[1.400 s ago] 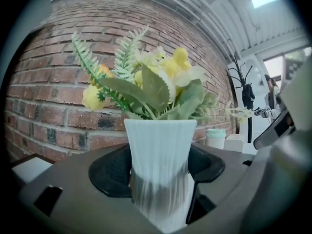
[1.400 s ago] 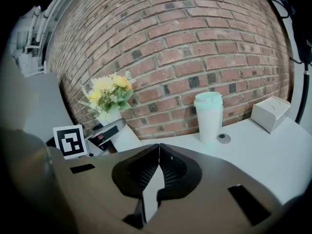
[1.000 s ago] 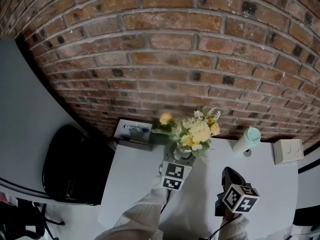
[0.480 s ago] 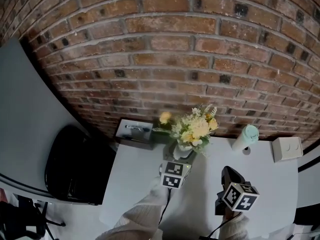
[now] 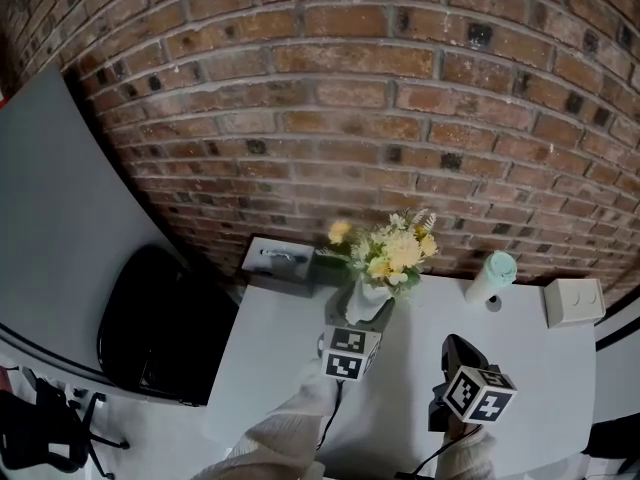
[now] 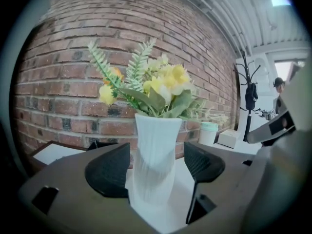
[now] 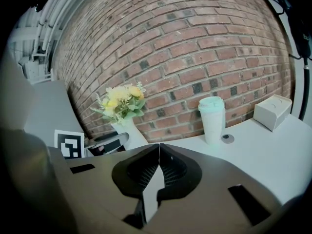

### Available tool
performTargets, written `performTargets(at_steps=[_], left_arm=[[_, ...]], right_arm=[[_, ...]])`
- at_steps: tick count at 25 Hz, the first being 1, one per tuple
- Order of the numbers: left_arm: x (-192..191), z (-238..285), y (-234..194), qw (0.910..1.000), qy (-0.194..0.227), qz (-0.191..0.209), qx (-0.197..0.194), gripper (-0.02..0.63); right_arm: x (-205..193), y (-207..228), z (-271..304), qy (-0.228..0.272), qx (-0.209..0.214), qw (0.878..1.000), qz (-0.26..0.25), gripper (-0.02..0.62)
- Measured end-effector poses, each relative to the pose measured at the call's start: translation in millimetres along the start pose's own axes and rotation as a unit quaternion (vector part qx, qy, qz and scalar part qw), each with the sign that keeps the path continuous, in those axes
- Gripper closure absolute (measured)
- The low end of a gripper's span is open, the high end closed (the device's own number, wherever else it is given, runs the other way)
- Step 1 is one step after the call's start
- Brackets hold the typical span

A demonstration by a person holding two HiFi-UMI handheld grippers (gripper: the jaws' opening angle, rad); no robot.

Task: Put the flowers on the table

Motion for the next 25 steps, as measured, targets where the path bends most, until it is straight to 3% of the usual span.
performTargets(at_steps=[7,14,15,16,17,22,25], left_arm=[[-7,-27,10,0.9995,-0.022,-0.009,-0.022,0.276],[3,-66,23,0.9989,-0.009,-0.031,-0.034,0.291],[5,-73,24,0.9991,-0.008,-0.029,-0.028,0.35],[6,-79,24,0.9995,-0.007,-0.025,-0.02,0.465],[7,-86,26,0.9997,-0.005,-0.02,-0.016,0.511],[5,-116,32,0.9997,-0.01,0.005,-0.024,0.524],[2,-132,27,0.9998,-0.011,-0.001,-0.016,0.552]], right_arm=[[-12,-10,-14,0.005,0.008,1.0,0.003,0.571],[-21,-18,-33,0.012,0.012,1.0,0.002,0.571],[-21,-20,-35,0.014,0.012,1.0,0.005,0.571],[-22,-21,-37,0.016,0.012,1.0,0.009,0.571],[-24,-22,-39,0.018,0.013,1.0,0.014,0.571],[-30,-39,-46,0.028,0.019,0.999,0.026,0.571],[-34,-54,-52,0.031,0.022,0.999,0.021,0.571]])
Point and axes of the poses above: the fingertips, and each gripper's own axes: z forward along the fingers, y to its right, x out of its top, the point moved 3 cm from there along -z, backward along the fingers, and after that the axes turned 1 degree about -y, right-handed, at the moved point
